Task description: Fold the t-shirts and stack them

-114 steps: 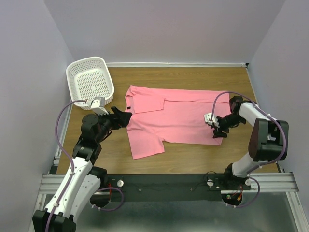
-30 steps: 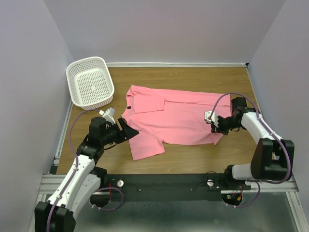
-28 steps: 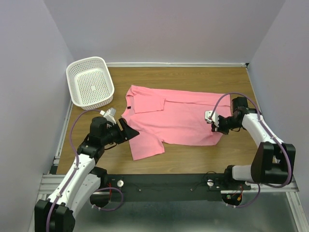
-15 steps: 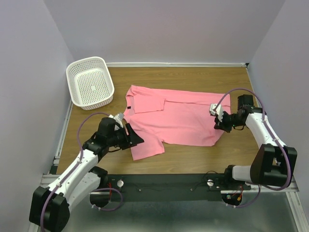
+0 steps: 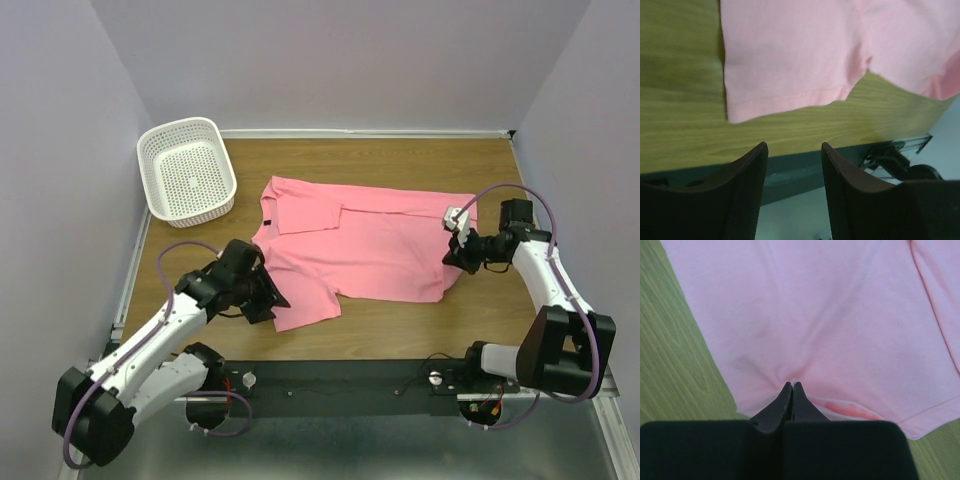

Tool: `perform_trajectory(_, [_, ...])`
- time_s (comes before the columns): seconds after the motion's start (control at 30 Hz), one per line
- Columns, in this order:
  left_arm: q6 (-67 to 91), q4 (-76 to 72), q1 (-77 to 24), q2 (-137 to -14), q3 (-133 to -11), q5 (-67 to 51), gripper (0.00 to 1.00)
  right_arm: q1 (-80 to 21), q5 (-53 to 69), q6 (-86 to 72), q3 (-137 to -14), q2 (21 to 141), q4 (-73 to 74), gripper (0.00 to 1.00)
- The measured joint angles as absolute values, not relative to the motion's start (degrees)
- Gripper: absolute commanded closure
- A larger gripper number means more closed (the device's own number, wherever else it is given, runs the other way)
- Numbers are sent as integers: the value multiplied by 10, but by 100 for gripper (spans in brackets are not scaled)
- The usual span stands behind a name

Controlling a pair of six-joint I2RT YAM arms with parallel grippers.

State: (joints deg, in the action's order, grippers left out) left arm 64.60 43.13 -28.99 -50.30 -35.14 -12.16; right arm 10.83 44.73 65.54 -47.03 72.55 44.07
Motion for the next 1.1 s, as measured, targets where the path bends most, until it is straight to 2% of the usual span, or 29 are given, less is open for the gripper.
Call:
perform_trajectory(0.17, [704, 476, -375, -613, -351, -96, 48, 130, 475, 649, -470, 731, 430, 100])
perform_trajectory(0.3, [728, 497, -406, -666, -354, -78, 52, 138, 489, 649, -470, 734, 429, 99])
perform_trajectory(0.9, [747, 459, -402, -730, -369, 1, 55, 158, 503, 649, -463, 731, 429, 99])
perform_trajectory(0.97, [745, 449, -398, -738, -368, 7, 58, 159, 503, 649, -461, 729, 429, 100])
perform_trajectory(1.07, [740, 440, -394, -741, -368, 10, 74, 159, 503, 649, -460, 727, 429, 99])
perform_trajectory(1.1, [739, 437, -394, -741, -368, 11, 75, 159, 503, 649, -460, 727, 429, 100])
